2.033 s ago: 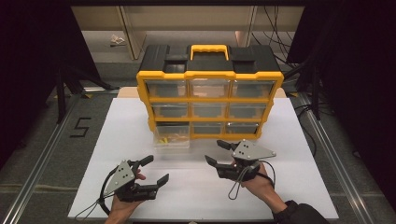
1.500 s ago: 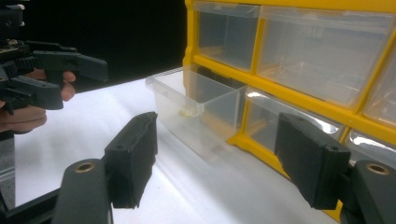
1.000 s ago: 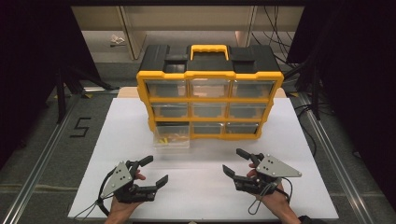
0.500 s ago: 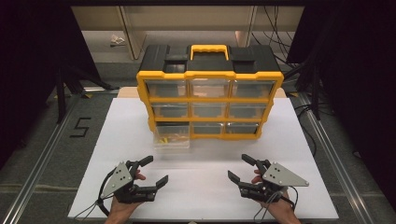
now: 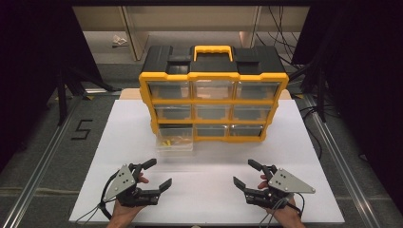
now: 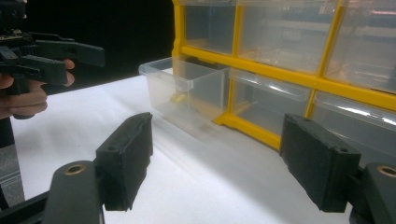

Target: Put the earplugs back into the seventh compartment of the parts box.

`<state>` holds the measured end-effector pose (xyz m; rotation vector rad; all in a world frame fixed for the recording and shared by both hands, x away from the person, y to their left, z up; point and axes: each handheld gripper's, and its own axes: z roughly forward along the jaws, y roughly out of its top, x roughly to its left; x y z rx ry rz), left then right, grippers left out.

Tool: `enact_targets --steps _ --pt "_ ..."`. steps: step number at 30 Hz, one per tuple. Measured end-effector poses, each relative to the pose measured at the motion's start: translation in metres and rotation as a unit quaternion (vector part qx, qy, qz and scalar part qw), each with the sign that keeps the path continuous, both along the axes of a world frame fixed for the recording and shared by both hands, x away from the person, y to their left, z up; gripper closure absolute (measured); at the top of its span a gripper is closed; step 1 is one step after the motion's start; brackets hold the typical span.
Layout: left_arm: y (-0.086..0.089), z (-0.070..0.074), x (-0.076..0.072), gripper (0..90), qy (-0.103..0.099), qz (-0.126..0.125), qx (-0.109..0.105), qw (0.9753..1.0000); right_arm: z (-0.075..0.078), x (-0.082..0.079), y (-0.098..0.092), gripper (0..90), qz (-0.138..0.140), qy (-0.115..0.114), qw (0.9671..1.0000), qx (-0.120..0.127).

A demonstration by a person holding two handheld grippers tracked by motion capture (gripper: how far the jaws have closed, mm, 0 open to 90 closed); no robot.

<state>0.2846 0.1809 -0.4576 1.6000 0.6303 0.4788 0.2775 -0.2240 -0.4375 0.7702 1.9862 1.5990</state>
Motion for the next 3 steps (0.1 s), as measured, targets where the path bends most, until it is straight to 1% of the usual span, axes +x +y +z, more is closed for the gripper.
enact_targets --steps 3 --pt "0.0001 0.0001 -0.0003 16.3 -0.001 -0.001 0.001 1.0000 -0.0002 0.0006 0.0003 26.6 0.000 0.000 1.0000 0.001"
